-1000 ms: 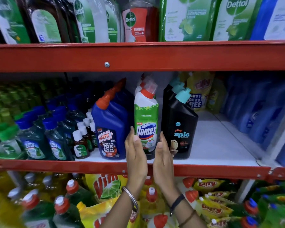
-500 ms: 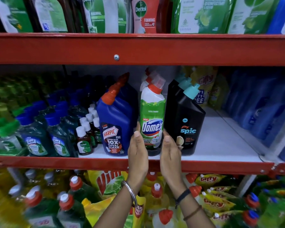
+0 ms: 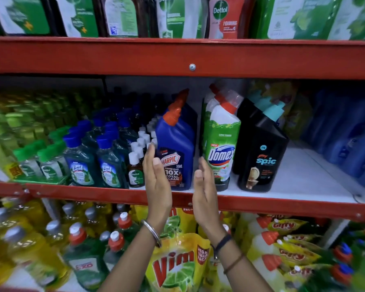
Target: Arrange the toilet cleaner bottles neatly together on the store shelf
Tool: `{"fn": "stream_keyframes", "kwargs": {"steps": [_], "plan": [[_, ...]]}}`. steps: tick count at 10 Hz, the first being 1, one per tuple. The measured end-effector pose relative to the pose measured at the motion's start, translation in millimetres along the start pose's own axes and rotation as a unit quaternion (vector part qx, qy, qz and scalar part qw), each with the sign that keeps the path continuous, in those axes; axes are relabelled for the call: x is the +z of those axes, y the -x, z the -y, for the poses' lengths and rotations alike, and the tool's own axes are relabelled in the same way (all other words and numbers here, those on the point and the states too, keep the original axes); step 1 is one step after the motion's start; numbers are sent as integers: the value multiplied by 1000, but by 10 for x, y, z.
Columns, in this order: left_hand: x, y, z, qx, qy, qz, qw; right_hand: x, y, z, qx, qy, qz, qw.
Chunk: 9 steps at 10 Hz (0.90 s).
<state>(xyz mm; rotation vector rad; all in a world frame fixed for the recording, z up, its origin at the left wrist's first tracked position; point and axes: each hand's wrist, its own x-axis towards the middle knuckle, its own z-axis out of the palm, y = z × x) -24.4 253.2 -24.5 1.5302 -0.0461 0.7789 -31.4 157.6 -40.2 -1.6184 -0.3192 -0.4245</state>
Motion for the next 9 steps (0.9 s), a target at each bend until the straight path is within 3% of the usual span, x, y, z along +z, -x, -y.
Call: {"fn": "stream_keyframes", "kwargs": {"steps": [2,6,8,9], "plan": [[-112,-103,91,-46,39,66,996,179,-151,-68,88,-16,-18,996],[-158,-124,102,-77,41,72,994,220,-265,-122,95,-25,-58,993],[-167,-94,52,-37,-35,84,995,129,-300,-75,73,-4,-44,996],[-119,-13,-149,34,-98,71,992,-31,-122,-42,55,-15,-74,996]]}}
